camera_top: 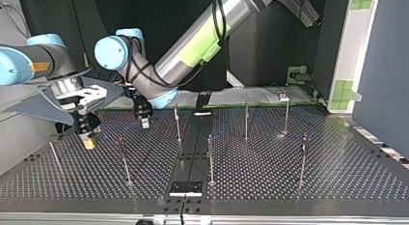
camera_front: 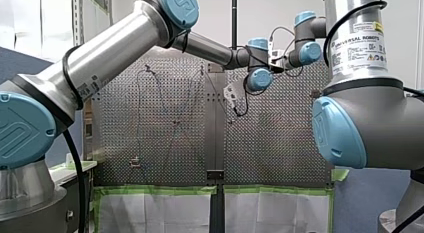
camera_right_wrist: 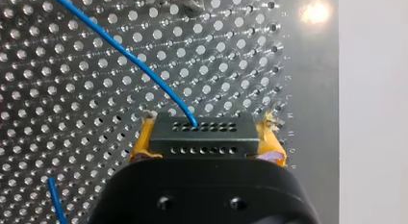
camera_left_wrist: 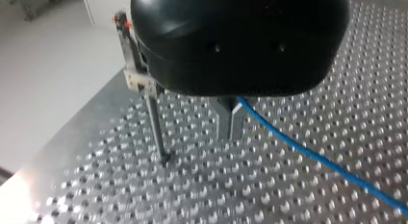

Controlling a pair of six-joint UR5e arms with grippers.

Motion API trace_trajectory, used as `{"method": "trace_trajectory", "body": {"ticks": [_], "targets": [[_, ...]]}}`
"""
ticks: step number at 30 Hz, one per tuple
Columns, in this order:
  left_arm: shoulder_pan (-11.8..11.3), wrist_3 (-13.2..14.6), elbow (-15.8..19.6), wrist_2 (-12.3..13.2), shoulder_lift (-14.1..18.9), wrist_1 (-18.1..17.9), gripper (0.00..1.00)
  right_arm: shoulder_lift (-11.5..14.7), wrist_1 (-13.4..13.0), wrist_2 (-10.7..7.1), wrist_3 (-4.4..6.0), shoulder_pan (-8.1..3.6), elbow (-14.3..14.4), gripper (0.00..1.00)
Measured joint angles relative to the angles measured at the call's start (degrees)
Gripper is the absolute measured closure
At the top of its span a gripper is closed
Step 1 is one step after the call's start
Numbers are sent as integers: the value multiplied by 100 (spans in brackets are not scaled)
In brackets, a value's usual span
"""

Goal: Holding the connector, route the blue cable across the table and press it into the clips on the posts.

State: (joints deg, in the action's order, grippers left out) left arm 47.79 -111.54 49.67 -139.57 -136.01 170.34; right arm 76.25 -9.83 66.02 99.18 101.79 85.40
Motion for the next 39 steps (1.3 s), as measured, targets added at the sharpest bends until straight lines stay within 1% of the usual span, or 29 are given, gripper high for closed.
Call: {"method": "trace_trajectory", "body": {"ticks": [4, 6, 10, 16, 21, 25, 30, 39], "targets": [[57, 90, 1, 183, 2, -110, 100, 33, 11, 0, -8, 16, 1, 100], [75, 107, 0, 219, 11, -127, 100, 49, 13, 0, -9, 23, 1, 100], [96, 101, 1, 237, 63, -154, 100, 66, 10, 0, -20, 40, 1, 100], [36, 90, -1, 241, 147, -231, 100, 69, -12, -12, -27, 46, 1, 100], [-2, 99, -3, 249, 157, -323, 100, 71, -26, -86, -25, 47, -9, 100], [-44, 152, -1, 264, 158, -486, 100, 70, -32, -162, -7, 45, -29, 100], [-91, 223, 1, 262, 159, -717, 100, 67, -46, -207, 8, 27, -56, 100], [-233, 467, 3, 269, 153, -1163, 100, 49, -167, -287, 22, -5, -64, 100]]}}
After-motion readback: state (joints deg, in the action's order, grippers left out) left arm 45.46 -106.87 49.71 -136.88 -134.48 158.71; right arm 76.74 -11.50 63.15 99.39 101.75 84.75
